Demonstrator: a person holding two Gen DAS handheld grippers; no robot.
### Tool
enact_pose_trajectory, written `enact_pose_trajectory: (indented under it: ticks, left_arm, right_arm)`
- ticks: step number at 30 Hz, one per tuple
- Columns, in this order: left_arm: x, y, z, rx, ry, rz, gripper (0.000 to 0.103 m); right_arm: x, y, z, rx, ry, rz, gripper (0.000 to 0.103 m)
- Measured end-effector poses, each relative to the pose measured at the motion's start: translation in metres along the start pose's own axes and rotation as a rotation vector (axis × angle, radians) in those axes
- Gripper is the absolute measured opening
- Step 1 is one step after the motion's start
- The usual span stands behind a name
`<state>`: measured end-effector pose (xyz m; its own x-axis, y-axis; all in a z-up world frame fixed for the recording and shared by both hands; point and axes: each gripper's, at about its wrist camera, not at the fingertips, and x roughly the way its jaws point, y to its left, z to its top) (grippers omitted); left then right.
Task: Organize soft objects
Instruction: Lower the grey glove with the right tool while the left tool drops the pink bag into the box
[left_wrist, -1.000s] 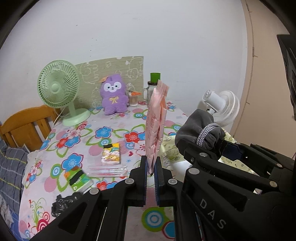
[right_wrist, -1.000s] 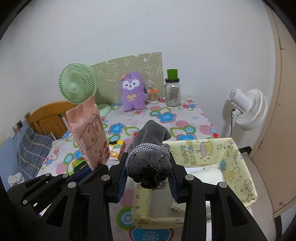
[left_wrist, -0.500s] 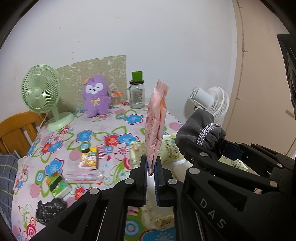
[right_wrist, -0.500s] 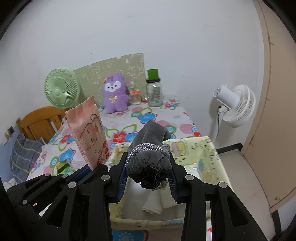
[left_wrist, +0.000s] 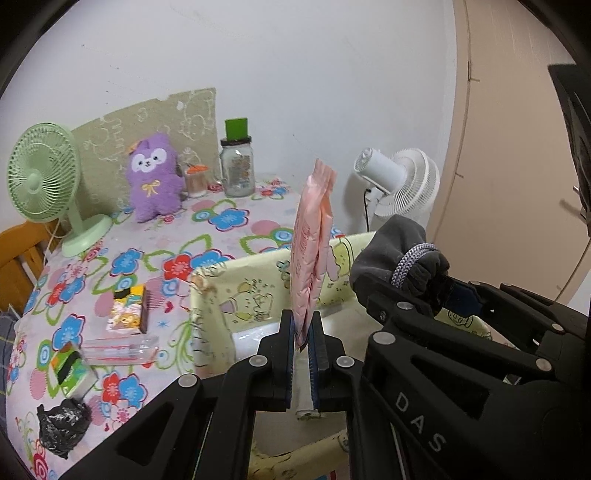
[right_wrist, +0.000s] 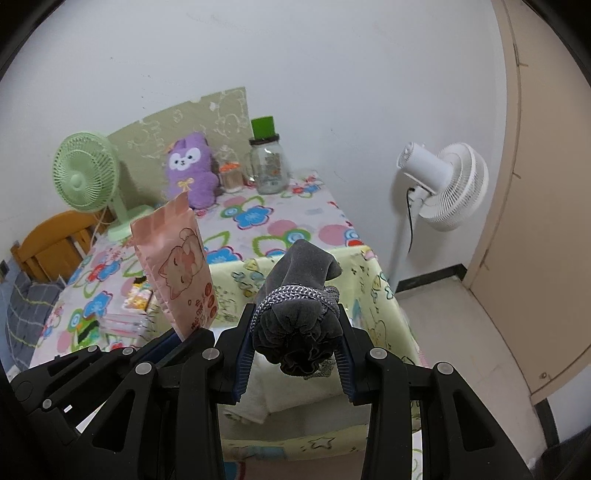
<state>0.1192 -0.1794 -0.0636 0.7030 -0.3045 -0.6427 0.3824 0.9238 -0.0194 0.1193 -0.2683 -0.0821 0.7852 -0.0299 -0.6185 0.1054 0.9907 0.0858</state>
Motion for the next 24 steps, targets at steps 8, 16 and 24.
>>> enact_pose_trajectory:
  ticks: [8, 16, 24]
  left_arm:
    - [0.023, -0.004, -0.002, 0.014, 0.068, 0.001, 0.027]
    - [0.030, -0.002, 0.000, 0.005, 0.100, 0.019, 0.063]
    - [0.032, -0.001, 0.003, -0.001, 0.127, -0.011, 0.071]
  right_arm:
    - [0.022, -0.010, -0.005, 0.014, 0.051, -0.005, 0.042]
    - [0.035, -0.011, -0.002, 0.020, 0.069, 0.024, 0.042]
    - [0.039, -0.010, 0.001, 0.031, 0.091, 0.079, 0.050]
